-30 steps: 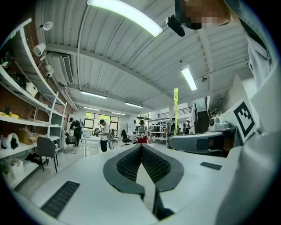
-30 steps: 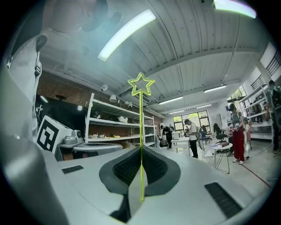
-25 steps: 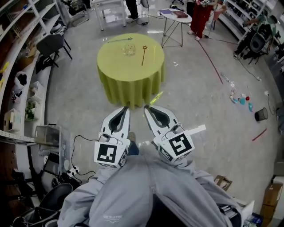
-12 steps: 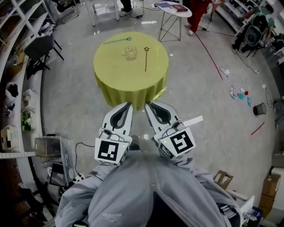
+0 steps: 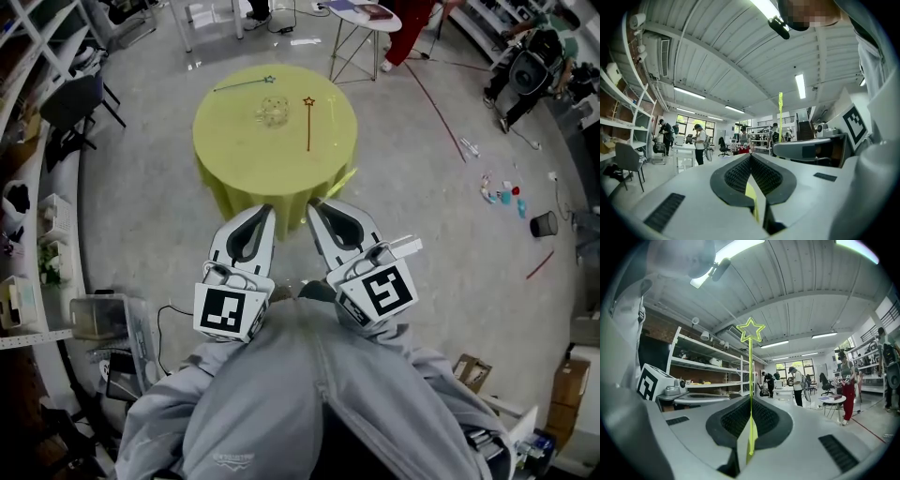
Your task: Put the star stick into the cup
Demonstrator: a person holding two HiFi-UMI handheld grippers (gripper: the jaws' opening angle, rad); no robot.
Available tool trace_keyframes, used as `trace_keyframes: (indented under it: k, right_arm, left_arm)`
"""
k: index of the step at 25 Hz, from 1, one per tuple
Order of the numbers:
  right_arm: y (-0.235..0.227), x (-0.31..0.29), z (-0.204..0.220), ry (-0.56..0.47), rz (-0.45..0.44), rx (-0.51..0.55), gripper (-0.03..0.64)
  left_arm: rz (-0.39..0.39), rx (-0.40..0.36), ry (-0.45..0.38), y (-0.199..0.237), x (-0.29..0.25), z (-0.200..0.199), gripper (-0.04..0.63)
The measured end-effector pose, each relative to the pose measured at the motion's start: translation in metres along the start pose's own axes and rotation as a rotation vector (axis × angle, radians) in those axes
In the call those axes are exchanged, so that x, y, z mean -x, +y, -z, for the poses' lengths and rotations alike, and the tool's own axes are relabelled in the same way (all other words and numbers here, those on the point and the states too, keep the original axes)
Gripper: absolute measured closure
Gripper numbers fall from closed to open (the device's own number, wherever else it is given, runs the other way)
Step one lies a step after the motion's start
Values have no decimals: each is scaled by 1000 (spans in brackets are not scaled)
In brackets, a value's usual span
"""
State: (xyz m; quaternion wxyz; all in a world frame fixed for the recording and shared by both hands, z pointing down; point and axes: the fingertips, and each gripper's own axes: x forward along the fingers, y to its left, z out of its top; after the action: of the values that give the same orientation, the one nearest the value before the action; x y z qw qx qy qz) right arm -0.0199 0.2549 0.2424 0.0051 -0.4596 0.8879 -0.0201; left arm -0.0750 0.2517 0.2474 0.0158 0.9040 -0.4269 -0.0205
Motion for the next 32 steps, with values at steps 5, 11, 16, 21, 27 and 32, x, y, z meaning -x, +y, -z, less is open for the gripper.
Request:
trace_keyframes:
  k: [5, 11, 16, 21, 27, 32]
  right_arm:
    - [1, -10, -5, 4, -8, 10, 581]
    - [-4, -18, -2, 9, -6, 3, 581]
    - [-17, -34, -2, 9, -10, 5, 581]
    - [-43, -58, 1, 14, -16, 5, 581]
    - [-87, -106, 13, 40, -41, -9, 581]
    - [-130, -159, 21, 67, -67, -16, 581]
  left_arm:
    - [-2, 4, -6, 10, -1, -4, 578]
    - [7, 15, 10, 15, -8, 3, 578]
    - [12, 16, 11, 25, -27, 3, 578]
    - [11, 17, 22, 39, -57, 10, 578]
    - [-4, 24, 47, 70, -111, 22, 578]
    - [-24, 37, 56, 108, -164, 30, 578]
